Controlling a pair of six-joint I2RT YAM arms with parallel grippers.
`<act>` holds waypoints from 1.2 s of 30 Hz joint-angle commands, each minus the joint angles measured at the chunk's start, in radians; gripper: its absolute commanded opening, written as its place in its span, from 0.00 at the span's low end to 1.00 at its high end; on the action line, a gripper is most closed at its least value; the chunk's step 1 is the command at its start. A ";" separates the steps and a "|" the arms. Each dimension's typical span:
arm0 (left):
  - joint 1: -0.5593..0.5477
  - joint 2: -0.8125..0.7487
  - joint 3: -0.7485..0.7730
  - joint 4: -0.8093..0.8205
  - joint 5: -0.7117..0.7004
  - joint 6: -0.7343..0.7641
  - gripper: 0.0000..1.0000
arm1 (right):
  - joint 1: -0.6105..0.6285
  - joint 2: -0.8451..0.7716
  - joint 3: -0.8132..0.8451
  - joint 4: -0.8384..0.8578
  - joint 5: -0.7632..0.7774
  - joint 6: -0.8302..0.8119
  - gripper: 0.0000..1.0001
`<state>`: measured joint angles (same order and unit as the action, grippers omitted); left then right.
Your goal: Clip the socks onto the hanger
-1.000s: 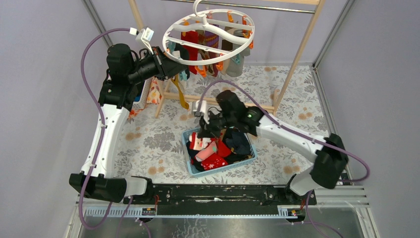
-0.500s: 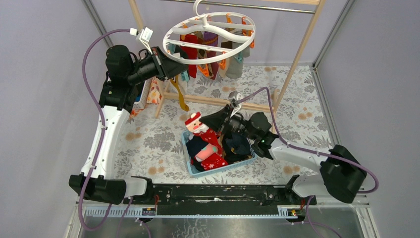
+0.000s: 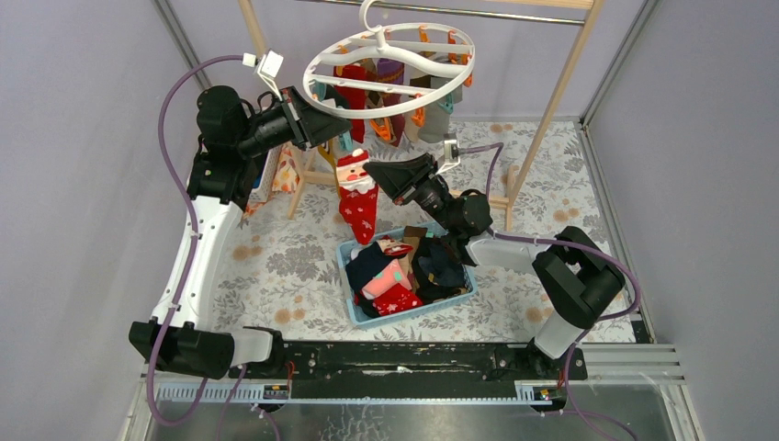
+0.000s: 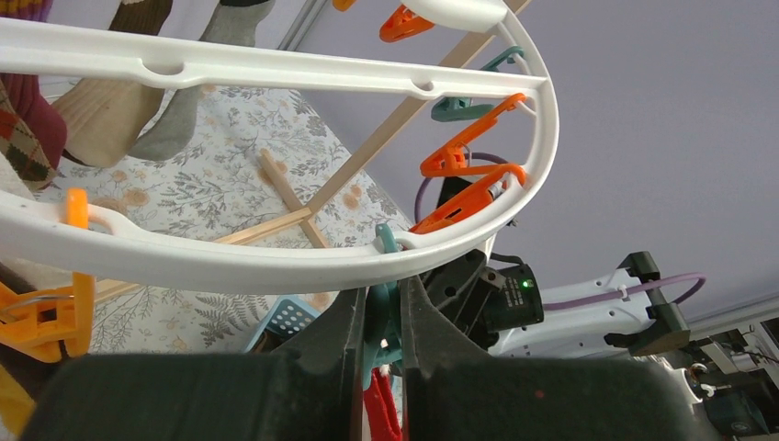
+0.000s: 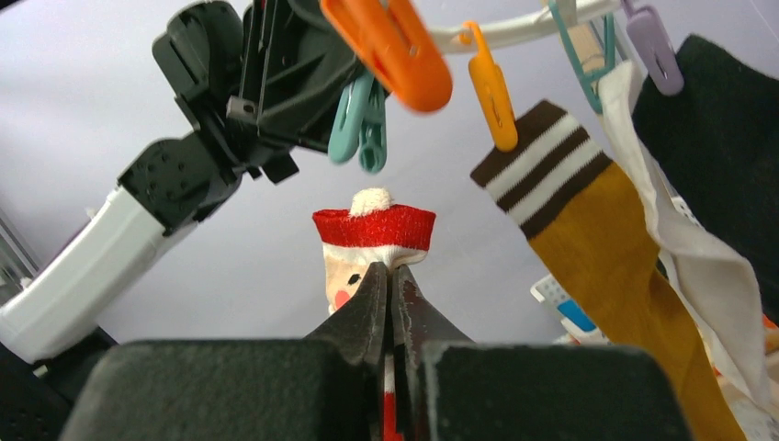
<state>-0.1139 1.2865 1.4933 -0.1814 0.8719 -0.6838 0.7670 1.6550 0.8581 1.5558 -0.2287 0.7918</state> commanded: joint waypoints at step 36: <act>0.028 -0.009 0.001 0.076 0.065 -0.035 0.28 | -0.017 0.100 0.236 0.159 -0.058 0.089 0.00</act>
<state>-0.0906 1.2865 1.4902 -0.1497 0.9203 -0.7231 0.7582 1.7531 1.0359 1.5829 -0.2611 0.8764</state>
